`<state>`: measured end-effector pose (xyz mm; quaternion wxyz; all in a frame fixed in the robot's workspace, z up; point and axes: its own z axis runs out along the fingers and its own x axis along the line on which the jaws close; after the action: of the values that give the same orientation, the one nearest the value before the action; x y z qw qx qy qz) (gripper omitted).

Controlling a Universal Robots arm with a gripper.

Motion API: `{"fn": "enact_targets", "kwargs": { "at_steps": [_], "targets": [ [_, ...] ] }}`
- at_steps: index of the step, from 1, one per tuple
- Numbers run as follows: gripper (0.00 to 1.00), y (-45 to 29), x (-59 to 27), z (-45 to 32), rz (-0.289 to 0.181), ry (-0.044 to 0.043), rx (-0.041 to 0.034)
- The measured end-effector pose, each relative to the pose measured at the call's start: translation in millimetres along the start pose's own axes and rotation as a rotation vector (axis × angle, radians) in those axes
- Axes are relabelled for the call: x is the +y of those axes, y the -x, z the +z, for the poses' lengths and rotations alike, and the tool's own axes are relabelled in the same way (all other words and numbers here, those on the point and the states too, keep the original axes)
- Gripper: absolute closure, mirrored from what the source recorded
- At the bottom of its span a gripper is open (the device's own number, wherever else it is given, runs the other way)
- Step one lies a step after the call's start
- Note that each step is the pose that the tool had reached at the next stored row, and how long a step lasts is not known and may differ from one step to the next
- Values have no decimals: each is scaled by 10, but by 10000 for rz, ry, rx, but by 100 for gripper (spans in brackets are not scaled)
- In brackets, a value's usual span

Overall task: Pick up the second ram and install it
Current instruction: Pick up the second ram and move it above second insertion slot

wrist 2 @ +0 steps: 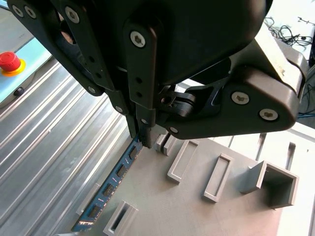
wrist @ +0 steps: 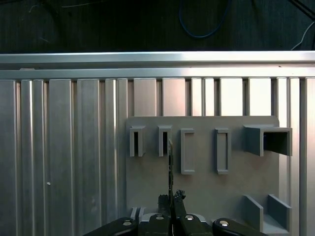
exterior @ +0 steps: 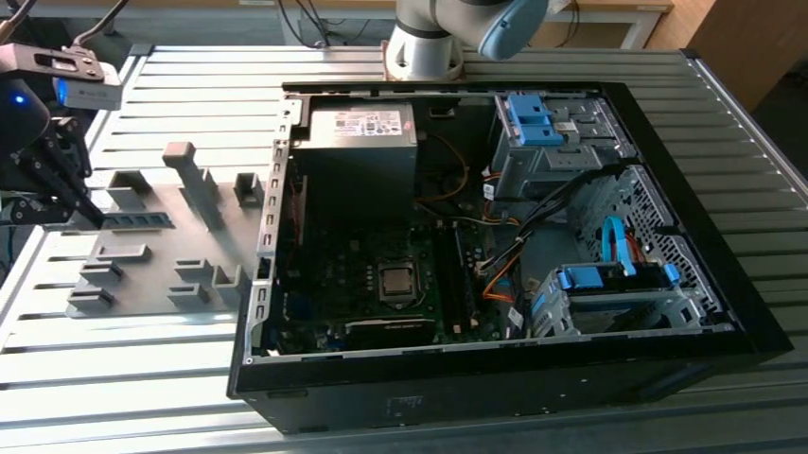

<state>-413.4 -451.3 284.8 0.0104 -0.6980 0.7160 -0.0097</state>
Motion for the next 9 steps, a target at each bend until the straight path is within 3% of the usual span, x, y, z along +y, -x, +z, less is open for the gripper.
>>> {"fn": "enact_targets", "kwargs": {
  "at_steps": [9],
  "targets": [
    [86,0,-1,-35,-1,1,-1]
  ]
}}
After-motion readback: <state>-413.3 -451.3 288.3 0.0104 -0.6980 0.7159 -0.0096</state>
